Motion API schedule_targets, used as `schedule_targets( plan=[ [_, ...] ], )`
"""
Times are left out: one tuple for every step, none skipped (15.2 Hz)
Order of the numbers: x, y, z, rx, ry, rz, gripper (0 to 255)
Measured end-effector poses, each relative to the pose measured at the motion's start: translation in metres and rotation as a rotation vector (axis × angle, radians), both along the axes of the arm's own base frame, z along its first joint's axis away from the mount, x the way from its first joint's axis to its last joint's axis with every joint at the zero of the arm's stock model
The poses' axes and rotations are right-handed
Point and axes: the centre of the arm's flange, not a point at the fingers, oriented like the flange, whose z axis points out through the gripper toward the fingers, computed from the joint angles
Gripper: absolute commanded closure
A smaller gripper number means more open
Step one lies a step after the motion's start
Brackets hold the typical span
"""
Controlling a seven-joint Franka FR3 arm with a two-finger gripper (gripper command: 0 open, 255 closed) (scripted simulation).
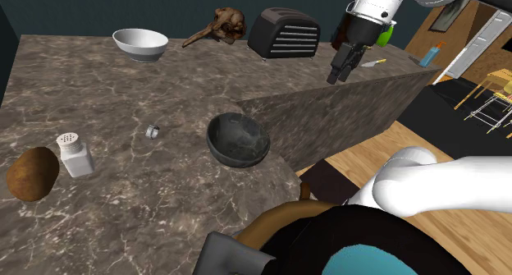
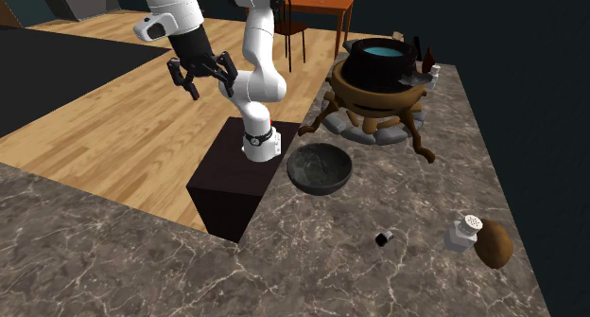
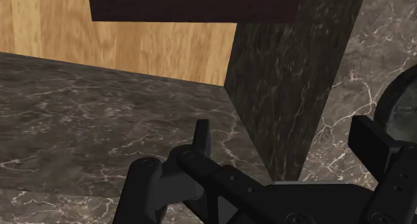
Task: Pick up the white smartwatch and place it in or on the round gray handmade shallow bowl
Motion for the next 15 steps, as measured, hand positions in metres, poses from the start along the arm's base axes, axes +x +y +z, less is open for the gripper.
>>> schedule_targets(
  plan=[
    [0.000,0.000,0.000,0.000,0.000,0.000,0],
    [0.003,0.004,-0.002,0.001,0.001,0.002,0],
    [0.007,0.011,-0.004,0.003,0.004,0.005,0],
    [0.014,0.019,-0.009,0.005,0.007,0.008,0],
    [0.021,0.030,-0.012,0.007,0.010,0.012,0],
    [0.028,0.037,-0.016,0.009,0.013,0.016,0],
    [0.037,0.049,-0.019,0.012,0.016,0.019,0],
    [0.044,0.062,-0.024,0.014,0.019,0.023,0],
    [0.050,0.075,-0.029,0.017,0.023,0.026,0],
    [0.058,0.086,-0.035,0.019,0.026,0.030,0],
    [0.065,0.094,-0.037,0.022,0.029,0.034,0],
    [0.072,0.104,-0.041,0.024,0.032,0.037,0],
    [0.079,0.115,-0.046,0.027,0.035,0.041,0],
    [0.086,0.126,-0.046,0.029,0.039,0.045,0],
    [0.093,0.136,-0.049,0.032,0.042,0.048,0]
  ],
)
